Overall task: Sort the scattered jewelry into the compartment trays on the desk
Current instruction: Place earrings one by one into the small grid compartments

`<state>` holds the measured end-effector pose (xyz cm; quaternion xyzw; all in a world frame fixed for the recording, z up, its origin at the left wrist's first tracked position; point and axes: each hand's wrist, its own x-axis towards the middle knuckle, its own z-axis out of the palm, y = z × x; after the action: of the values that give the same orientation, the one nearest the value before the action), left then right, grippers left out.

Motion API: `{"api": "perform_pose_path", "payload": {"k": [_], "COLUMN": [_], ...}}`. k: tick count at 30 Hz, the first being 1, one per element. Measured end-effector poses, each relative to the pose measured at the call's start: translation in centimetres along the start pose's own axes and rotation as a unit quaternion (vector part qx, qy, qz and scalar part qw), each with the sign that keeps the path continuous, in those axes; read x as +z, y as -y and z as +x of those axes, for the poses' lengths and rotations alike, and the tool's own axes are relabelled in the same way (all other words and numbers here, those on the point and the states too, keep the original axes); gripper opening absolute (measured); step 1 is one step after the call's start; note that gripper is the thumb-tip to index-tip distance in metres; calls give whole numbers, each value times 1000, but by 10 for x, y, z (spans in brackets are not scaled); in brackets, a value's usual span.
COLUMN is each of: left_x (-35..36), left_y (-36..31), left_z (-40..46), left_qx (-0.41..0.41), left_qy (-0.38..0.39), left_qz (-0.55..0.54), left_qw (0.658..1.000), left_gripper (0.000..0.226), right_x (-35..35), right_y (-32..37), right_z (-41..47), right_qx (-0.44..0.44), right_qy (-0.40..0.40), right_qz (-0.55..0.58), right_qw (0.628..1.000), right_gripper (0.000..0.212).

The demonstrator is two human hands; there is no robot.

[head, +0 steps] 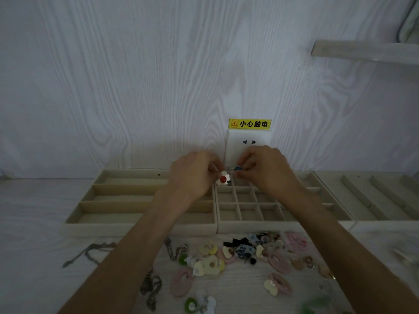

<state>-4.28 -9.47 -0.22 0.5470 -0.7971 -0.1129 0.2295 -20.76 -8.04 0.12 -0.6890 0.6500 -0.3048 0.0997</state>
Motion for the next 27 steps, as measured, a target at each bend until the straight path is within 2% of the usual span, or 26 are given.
{"api": "perform_pose_path", "payload": {"k": [3, 8, 13, 17, 21, 27], "left_x": [-1, 2, 1, -6, -23, -31], "left_y": [-3, -3, 1, 1, 6, 13], "left_z": [0, -1, 0, 3, 3, 2], "left_qx": [6, 28, 41, 23, 6, -12], "left_qy": [-4, -2, 65, 128, 110, 139], "left_qz": [30, 84, 115, 97, 62, 12], "left_qw": [1000, 996, 990, 987, 992, 990], "left_gripper": [16, 21, 27, 26, 30, 30], "right_x": [2, 7, 15, 20, 21, 22], "right_y": [2, 2, 4, 3, 3, 5], "right_z": [-2, -4, -4, -6, -5, -2], "right_qx": [-16, -59, -104, -117, -122, -133], "right_qy": [-14, -31, 1, 33, 32, 57], "right_qz": [-30, -64, -77, -85, -87, -110], "right_qw": [999, 996, 992, 989, 988, 983], "right_gripper": [12, 15, 20, 21, 21, 24]}}
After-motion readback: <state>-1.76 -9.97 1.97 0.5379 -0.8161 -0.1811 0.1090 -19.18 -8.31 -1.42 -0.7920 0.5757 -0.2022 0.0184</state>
